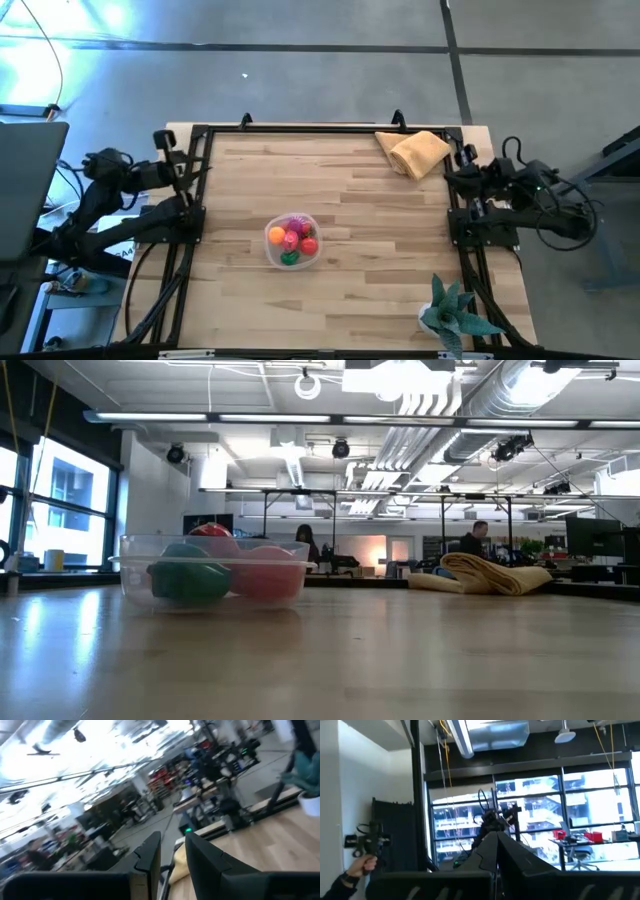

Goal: Pick and placing Produce into tupperware
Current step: Return to Home Position

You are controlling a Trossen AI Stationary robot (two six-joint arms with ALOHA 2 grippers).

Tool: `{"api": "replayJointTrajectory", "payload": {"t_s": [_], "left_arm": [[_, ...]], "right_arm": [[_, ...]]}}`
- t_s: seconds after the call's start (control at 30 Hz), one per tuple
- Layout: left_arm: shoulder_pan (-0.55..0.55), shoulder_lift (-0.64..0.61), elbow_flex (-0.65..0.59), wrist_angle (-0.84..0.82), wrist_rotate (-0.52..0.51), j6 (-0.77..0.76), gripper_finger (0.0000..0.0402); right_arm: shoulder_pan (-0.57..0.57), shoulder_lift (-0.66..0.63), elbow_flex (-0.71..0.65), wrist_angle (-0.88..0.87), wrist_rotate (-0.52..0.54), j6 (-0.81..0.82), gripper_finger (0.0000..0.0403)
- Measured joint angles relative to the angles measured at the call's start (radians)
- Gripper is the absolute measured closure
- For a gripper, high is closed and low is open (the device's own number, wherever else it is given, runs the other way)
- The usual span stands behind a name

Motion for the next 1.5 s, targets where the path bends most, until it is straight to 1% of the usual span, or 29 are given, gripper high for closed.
{"api": "replayJointTrajectory", "payload": {"t_s": [0.13, 0.23, 0.37, 0.5, 0.6, 0.7, 0.8, 0.87, 1.03, 1.17, 1.37, 1.5], "left_arm": [[0.0, -0.071, 0.0, -0.08, -0.102, 0.01, 0.0323], [0.0, -0.114, 0.0, -0.118, -0.122, 0.003, 0.0323], [0.0, -0.175, 0.0, -0.163, -0.149, -0.009, 0.0323], [-0.001, -0.177, -0.005, -0.186, -0.146, -0.026, 0.0323], [0.0, -0.178, -0.021, -0.169, -0.146, -0.027, 0.0323], [0.0, -0.178, -0.075, -0.148, -0.139, -0.039, 0.0323], [0.0, -0.178, -0.172, -0.072, -0.131, -0.069, 0.0323], [0.0, -0.177, -0.247, 0.001, -0.113, -0.083, 0.0323], [0.0, -0.177, -0.432, 0.194, -0.105, -0.114, 0.0323], [0.0, -0.177, -0.536, 0.296, -0.105, -0.139, 0.0323], [0.0, -0.177, -0.598, 0.311, -0.118, -0.133, 0.0323], [0.0, -0.177, -0.614, 0.298, -0.12, -0.103, 0.0323]], "right_arm": [[0.0, -0.077, -0.089, 0.031, 0.01, 0.027, 0.0403], [0.0, -0.136, -0.139, 0.04, 0.02, 0.044, 0.0403], [0.003, -0.138, -0.186, 0.058, 0.032, 0.057, 0.0403], [0.012, -0.14, -0.229, 0.097, 0.051, 0.057, 0.0403], [0.024, -0.142, -0.27, 0.174, 0.052, 0.068, 0.0403], [0.035, -0.14, -0.319, 0.202, 0.053, 0.082, 0.0403], [0.04, -0.141, -0.353, 0.227, 0.061, 0.086, 0.0403], [0.041, -0.141, -0.374, 0.251, 0.061, 0.099, 0.0403], [0.042, -0.141, -0.405, 0.247, 0.061, 0.124, 0.0403], [0.042, -0.141, -0.434, 0.247, 0.061, 0.142, 0.0403], [0.042, -0.14, -0.445, 0.155, 0.078, 0.147, 0.0403], [0.042, -0.14, -0.445, 0.081, 0.05, 0.099, 0.0403]]}}
